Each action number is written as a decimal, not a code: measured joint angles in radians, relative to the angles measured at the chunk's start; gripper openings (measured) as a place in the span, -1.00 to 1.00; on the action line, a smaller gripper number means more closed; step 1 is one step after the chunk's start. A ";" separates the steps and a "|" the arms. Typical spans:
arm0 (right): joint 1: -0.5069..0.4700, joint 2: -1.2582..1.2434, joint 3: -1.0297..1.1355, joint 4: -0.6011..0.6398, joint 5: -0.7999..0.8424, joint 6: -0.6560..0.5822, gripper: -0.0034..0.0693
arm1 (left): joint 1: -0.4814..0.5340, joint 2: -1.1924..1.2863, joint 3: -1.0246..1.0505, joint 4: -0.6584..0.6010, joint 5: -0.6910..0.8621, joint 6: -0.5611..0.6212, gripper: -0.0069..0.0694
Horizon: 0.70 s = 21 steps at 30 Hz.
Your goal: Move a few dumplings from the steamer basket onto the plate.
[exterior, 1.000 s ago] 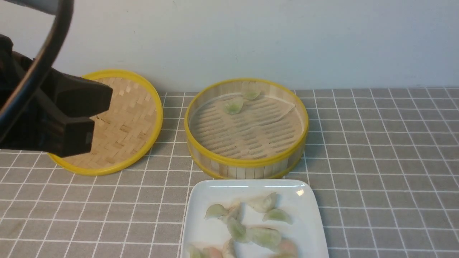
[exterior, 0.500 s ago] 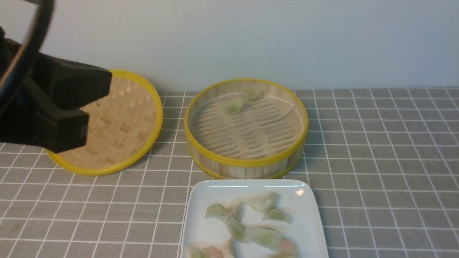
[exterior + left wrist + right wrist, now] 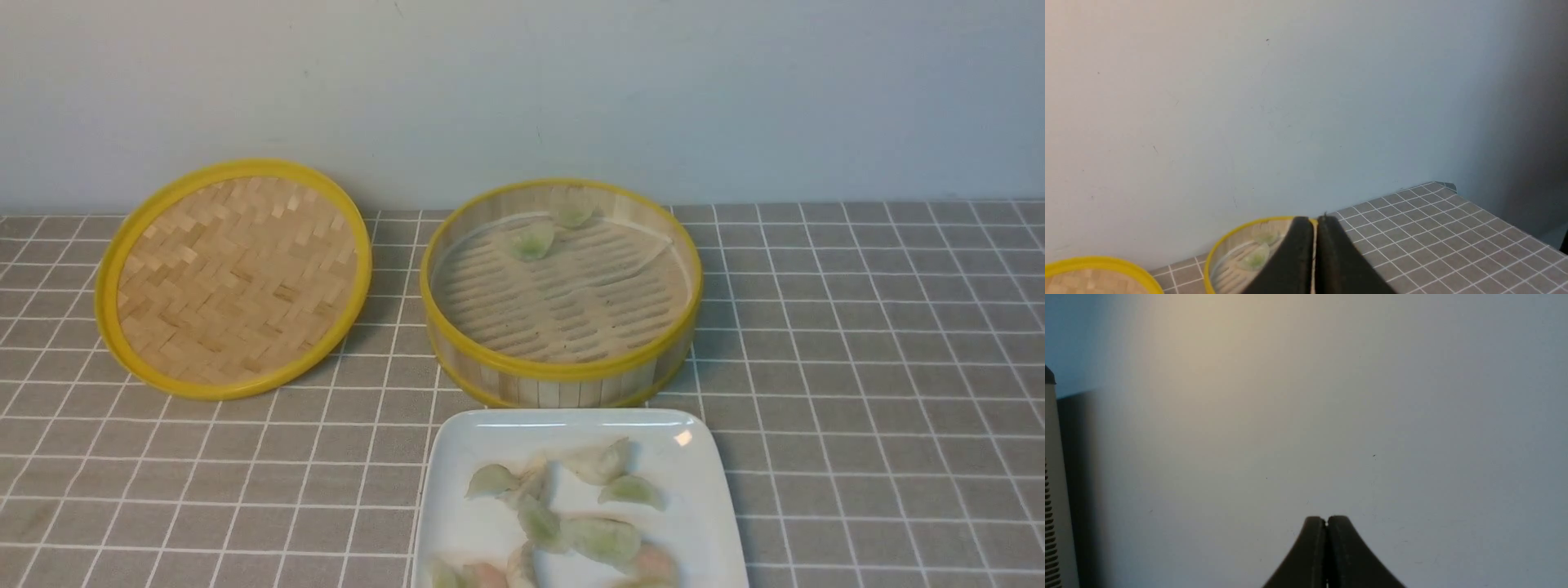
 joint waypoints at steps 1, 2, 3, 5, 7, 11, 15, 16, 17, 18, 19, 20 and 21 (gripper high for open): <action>0.000 0.000 0.000 0.000 0.000 0.000 -0.95 | 0.000 -0.002 0.002 0.000 0.000 0.000 -0.83; 0.000 0.000 0.000 0.000 0.000 0.001 -0.95 | 0.000 -0.019 0.007 0.000 0.000 -0.002 -0.83; 0.000 0.000 0.000 0.000 0.000 0.001 -0.95 | 0.000 -0.021 0.007 0.001 0.000 -0.002 -0.83; 0.000 0.000 0.000 0.000 0.000 0.002 -0.95 | 0.000 -0.024 0.007 0.003 0.000 -0.002 -0.83; 0.000 0.000 0.000 0.000 0.000 0.002 -0.95 | 0.000 -0.026 0.007 0.004 0.000 -0.002 -0.83; 0.000 0.000 0.000 0.000 0.000 0.003 -0.95 | 0.000 -0.027 0.007 0.006 0.000 -0.002 -0.83; 0.000 0.000 0.000 0.000 0.000 0.003 -0.95 | 0.000 -0.027 0.007 0.019 0.002 0.000 -0.83; 0.000 0.000 0.000 0.000 0.000 0.003 -0.95 | 0.000 -0.027 0.007 0.023 0.004 0.000 -0.83; 0.000 0.000 0.000 0.000 0.000 0.003 -0.95 | 0.000 -0.027 0.007 0.026 0.009 0.001 -0.83; 0.000 0.000 0.000 0.000 0.000 0.003 -0.95 | 0.000 -0.027 0.007 0.028 0.016 0.002 -0.83; 0.000 0.000 0.000 0.000 0.000 0.003 -0.95 | 0.000 -0.027 0.007 0.029 0.020 0.003 -0.83; 0.000 0.000 0.000 0.000 0.000 0.003 -0.95 | 0.000 -0.030 0.010 0.030 0.036 0.019 -0.83; 0.000 0.000 0.000 0.000 -0.001 0.003 -0.95 | 0.001 -0.036 0.020 0.033 0.038 0.042 -0.83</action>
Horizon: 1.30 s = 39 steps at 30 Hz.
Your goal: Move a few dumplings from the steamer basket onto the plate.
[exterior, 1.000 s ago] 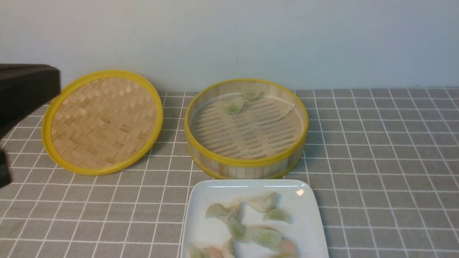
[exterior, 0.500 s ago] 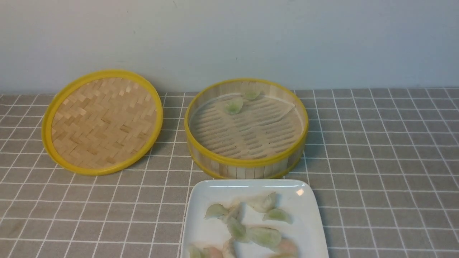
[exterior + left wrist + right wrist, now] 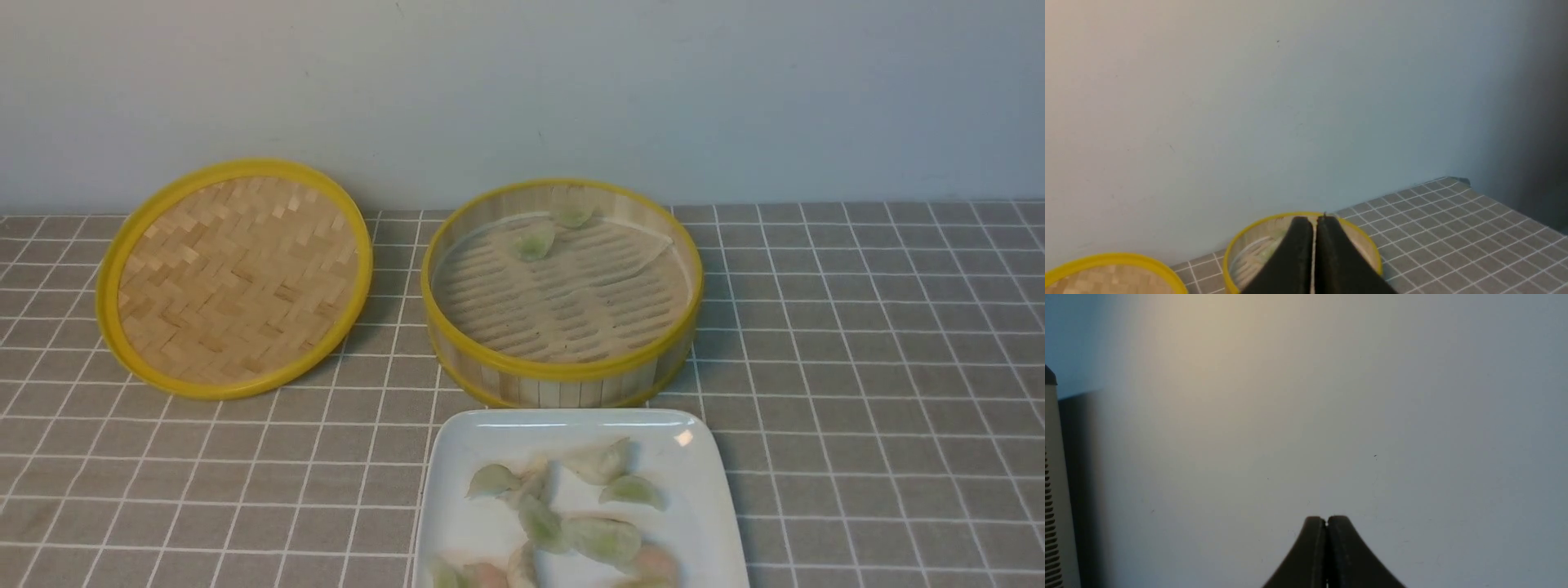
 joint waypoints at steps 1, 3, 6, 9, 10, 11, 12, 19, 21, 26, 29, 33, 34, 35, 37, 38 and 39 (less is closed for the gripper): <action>0.000 0.000 0.000 -0.001 0.000 0.000 -0.95 | 0.000 0.000 0.003 0.000 0.000 0.000 -0.83; 0.000 0.000 0.000 -0.003 0.000 0.000 -0.95 | 0.029 -0.025 0.050 -0.008 -0.001 0.081 -0.83; 0.000 0.000 0.000 -0.003 0.000 0.000 -0.95 | 0.112 -0.078 0.155 -0.073 -0.013 0.197 -0.83; 0.000 0.000 0.000 -0.003 0.000 0.000 -0.95 | 0.227 -0.149 0.296 -0.168 -0.054 0.302 -0.83; 0.000 0.000 0.000 -0.003 0.000 0.000 -0.95 | 0.259 -0.170 0.336 -0.184 -0.069 0.318 -0.83; 0.000 0.000 0.000 -0.003 0.000 0.000 -0.95 | 0.309 -0.202 0.388 -0.210 -0.098 0.342 -0.83; 0.000 0.000 0.000 -0.003 0.000 0.000 -0.95 | 0.350 -0.227 0.439 -0.224 -0.126 0.354 -0.83; 0.000 0.000 0.000 -0.003 0.000 -0.002 -0.95 | 0.567 -0.348 0.711 -0.286 -0.245 0.371 -0.83; 0.000 0.000 0.000 -0.003 0.000 -0.013 -0.95 | 0.601 -0.351 0.749 -0.293 -0.236 0.372 -0.83; 0.000 0.000 0.000 -0.003 -0.001 -0.026 -0.95 | 0.622 -0.352 0.754 -0.297 -0.135 0.375 -0.83; 0.000 0.000 0.000 -0.003 -0.001 -0.026 -0.95 | 0.624 -0.352 0.754 -0.297 -0.105 0.375 -0.83; 0.000 0.000 0.000 -0.003 -0.001 -0.028 -0.95 | 0.624 -0.352 0.754 -0.297 -0.103 0.378 -0.83; 0.000 0.000 0.000 -0.003 -0.001 -0.028 -0.95 | 0.624 -0.352 0.754 -0.297 -0.103 0.378 -0.83; 0.000 0.000 0.000 -0.003 -0.001 -0.028 -0.95 | 0.624 -0.352 0.754 -0.297 -0.103 0.378 -0.83; 0.000 0.000 0.000 -0.003 -0.001 -0.028 -0.95 | 0.625 -0.352 0.754 -0.297 -0.103 0.378 -0.83; 0.000 0.000 0.000 -0.003 -0.001 -0.028 -0.95 | 0.625 -0.352 0.754 -0.297 -0.103 0.378 -0.83; 0.000 0.000 0.000 -0.003 -0.001 -0.028 -0.95 | 0.625 -0.352 0.754 -0.297 -0.103 0.378 -0.83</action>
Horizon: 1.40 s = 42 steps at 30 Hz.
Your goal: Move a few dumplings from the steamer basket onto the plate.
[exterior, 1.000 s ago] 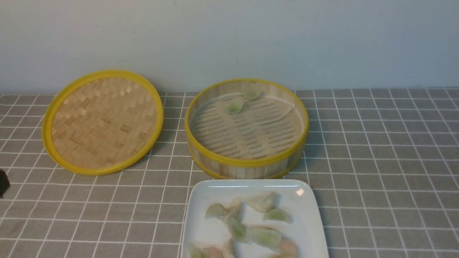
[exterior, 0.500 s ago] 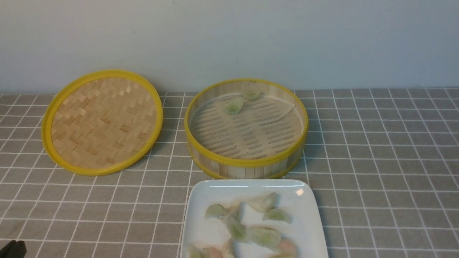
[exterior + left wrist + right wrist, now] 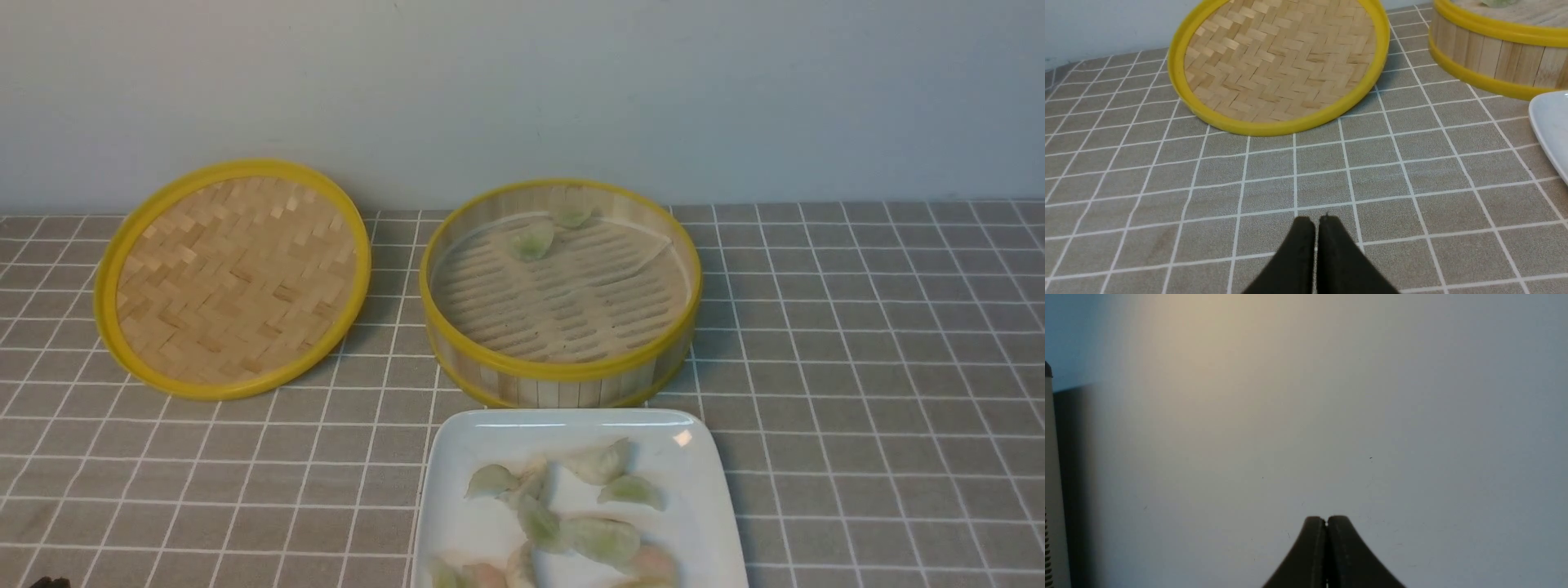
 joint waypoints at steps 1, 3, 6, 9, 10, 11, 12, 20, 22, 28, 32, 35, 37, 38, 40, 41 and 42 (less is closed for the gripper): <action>0.000 0.000 0.000 0.000 0.000 0.000 -0.95 | 0.000 0.000 0.000 0.000 0.001 0.000 -0.83; 0.000 0.000 0.000 0.000 0.000 0.000 -0.95 | 0.000 0.000 0.000 0.000 0.001 0.000 -0.83; 0.000 0.000 0.000 0.000 0.000 0.000 -0.95 | 0.000 0.000 0.000 0.000 0.001 0.000 -0.83; 0.000 0.000 0.000 0.000 0.000 0.000 -0.95 | 0.000 0.000 0.000 0.000 0.002 0.000 -0.83; 0.000 0.000 0.000 0.000 0.000 0.000 -0.95 | 0.000 0.000 0.000 0.000 0.002 0.000 -0.83; 0.000 0.000 0.000 0.000 0.000 0.000 -0.95 | 0.000 0.000 0.000 0.000 0.002 0.000 -0.83; 0.000 0.000 0.000 0.000 0.000 0.000 -0.95 | 0.000 0.000 0.000 -0.001 0.002 0.000 -0.83; 0.000 0.000 0.000 0.003 0.000 -0.001 -0.95 | 0.000 0.000 0.000 -0.001 0.002 0.000 -0.83; 0.001 0.000 0.000 0.038 0.000 -0.015 -0.95 | 0.000 0.000 0.000 -0.001 0.002 0.000 -0.83; 0.001 0.000 0.020 0.316 0.000 -0.256 -0.95 | 0.000 0.000 0.000 -0.001 0.002 0.000 -0.83; 0.001 0.000 0.039 0.476 0.002 -0.391 -0.95 | 0.000 0.000 0.000 -0.001 0.002 0.000 -0.83; 0.001 0.000 0.039 0.515 0.008 -0.410 -0.95 | 0.000 0.000 0.000 -0.001 0.002 0.000 -0.83; 0.001 0.000 0.039 0.531 0.018 -0.417 -0.95 | 0.000 0.000 0.000 -0.001 0.002 0.000 -0.83; 0.001 0.000 0.039 0.534 0.030 -0.418 -0.95 | 0.000 0.000 0.000 -0.001 0.002 0.000 -0.83; -0.020 0.000 0.043 0.534 0.046 -0.418 -0.95 | 0.000 0.000 0.000 -0.001 0.002 0.000 -0.83; -0.030 0.000 0.045 0.534 0.047 -0.418 -0.95 | 0.000 0.000 0.000 -0.001 0.002 0.000 -0.83; -0.075 0.000 0.059 0.534 0.048 -0.419 -0.95 | 0.000 0.000 0.000 -0.001 0.002 0.000 -0.83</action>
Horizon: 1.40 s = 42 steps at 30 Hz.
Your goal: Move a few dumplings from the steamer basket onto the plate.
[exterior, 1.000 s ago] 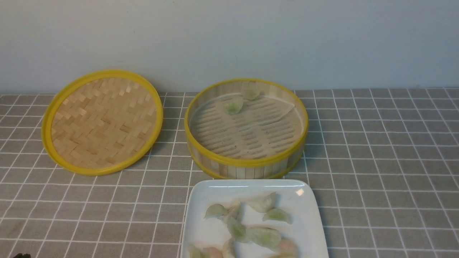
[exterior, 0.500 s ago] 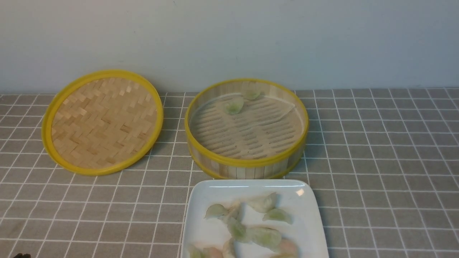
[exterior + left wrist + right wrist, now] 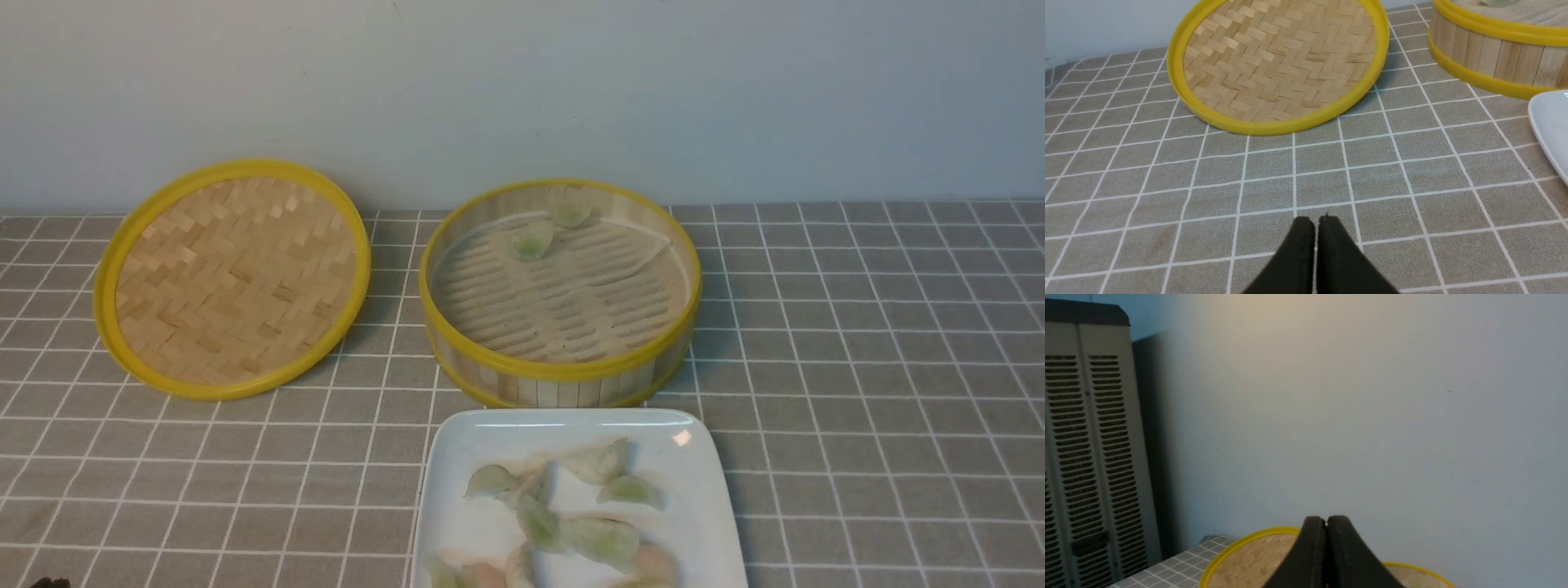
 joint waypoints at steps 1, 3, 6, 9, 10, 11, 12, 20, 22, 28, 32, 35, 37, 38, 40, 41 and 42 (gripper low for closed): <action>-0.048 0.000 0.019 0.000 0.002 0.000 -0.95 | 0.000 0.000 0.000 0.000 0.000 0.000 -0.83; -0.131 0.000 0.057 -0.003 0.005 -0.001 -0.95 | 0.000 0.000 0.000 0.000 0.000 0.000 -0.83; -0.273 0.000 0.141 -0.021 0.005 -0.002 -0.95 | 0.000 0.000 0.000 0.000 0.000 0.000 -0.83; -0.376 0.000 0.228 -0.036 -0.011 -0.002 -0.95 | 0.000 0.000 0.000 0.000 0.000 0.000 -0.83; -0.435 0.000 0.295 -0.039 -0.028 -0.002 -0.95 | 0.000 0.000 0.000 0.000 0.000 0.000 -0.83; -0.459 0.000 0.329 -0.040 -0.039 -0.002 -0.95 | 0.000 0.000 0.000 0.000 0.001 0.000 -0.83; -0.490 0.000 0.379 -0.040 -0.058 -0.002 -0.95 | 0.000 0.000 0.000 0.000 0.001 0.000 -0.83; -0.555 0.000 0.530 -0.069 -0.096 -0.003 -0.95 | 0.000 0.000 0.000 0.000 0.001 0.000 -0.83; -0.555 0.000 0.530 -0.068 -0.096 -0.002 -0.95 | 0.000 0.000 0.000 0.000 0.001 0.000 -0.83; -0.555 0.000 0.530 -0.068 -0.096 -0.002 -0.95 | 0.000 0.000 0.000 0.000 0.001 0.000 -0.83; -0.555 0.000 0.530 -0.069 -0.096 -0.002 -0.95 | 0.000 0.000 0.000 0.000 0.001 0.000 -0.83; -0.555 0.000 0.530 -0.069 -0.096 -0.002 -0.95 | 0.000 0.000 0.000 0.000 0.001 0.000 -0.83; -0.555 0.000 0.530 -0.069 -0.096 -0.001 -0.95 | 0.000 0.000 0.000 0.000 0.001 0.000 -0.83; -0.555 0.000 0.530 -0.069 -0.096 -0.001 -0.95 | 0.000 0.000 0.000 0.000 0.001 0.000 -0.83; -0.555 0.000 0.530 -0.069 -0.096 -0.001 -0.95 | 0.000 0.000 0.000 0.000 0.001 0.000 -0.83; -0.555 0.000 0.530 -0.069 -0.096 -0.001 -0.95 | 0.000 0.000 0.000 0.000 0.001 0.000 -0.83; -0.555 0.000 0.530 -0.069 -0.096 -0.001 -0.95 | 0.000 0.000 0.000 0.000 0.001 0.000 -0.83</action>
